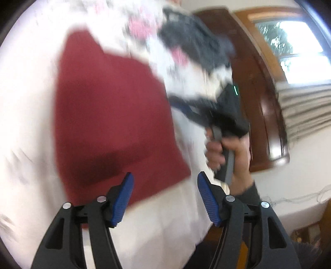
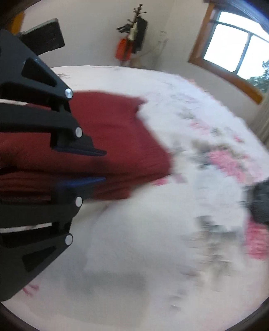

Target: Fold small clothes

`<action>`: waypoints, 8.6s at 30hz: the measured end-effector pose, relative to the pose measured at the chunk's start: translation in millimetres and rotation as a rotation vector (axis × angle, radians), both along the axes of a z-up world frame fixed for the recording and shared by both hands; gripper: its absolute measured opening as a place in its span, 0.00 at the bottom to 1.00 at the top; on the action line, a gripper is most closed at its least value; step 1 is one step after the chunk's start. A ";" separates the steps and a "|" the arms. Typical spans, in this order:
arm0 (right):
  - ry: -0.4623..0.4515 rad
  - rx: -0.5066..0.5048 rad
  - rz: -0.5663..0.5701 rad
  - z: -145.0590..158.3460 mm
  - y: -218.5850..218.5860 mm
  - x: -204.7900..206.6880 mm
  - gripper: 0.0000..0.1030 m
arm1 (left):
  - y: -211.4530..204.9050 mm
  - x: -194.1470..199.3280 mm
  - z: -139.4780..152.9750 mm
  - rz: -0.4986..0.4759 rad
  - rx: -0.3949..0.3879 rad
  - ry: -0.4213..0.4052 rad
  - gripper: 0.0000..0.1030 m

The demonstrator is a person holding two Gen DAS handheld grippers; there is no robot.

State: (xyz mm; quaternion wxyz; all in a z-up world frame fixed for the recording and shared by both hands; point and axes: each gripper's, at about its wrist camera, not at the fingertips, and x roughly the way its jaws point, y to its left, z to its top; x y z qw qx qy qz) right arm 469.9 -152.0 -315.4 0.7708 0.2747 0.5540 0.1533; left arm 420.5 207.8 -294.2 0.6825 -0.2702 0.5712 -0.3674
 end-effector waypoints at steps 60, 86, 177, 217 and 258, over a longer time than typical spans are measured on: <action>0.260 0.274 0.162 -72.2 25.2 64.8 0.79 | 4.8 0.6 -114.0 0.012 -0.080 0.221 0.79; 0.121 0.234 0.166 -12.6 59.8 43.8 0.29 | 28.1 8.8 -76.3 0.078 0.048 0.225 0.21; 0.078 -0.383 0.488 -18.2 244.9 -244.9 0.08 | 169.2 -214.7 -50.0 0.203 0.313 -0.005 0.53; -0.403 -0.678 0.189 317.5 260.5 -509.5 0.97 | 148.9 -481.3 281.5 0.453 0.685 -0.376 0.88; -0.402 -0.667 0.206 310.3 267.4 -497.2 0.97 | 150.7 -473.4 263.7 0.436 0.673 -0.340 0.88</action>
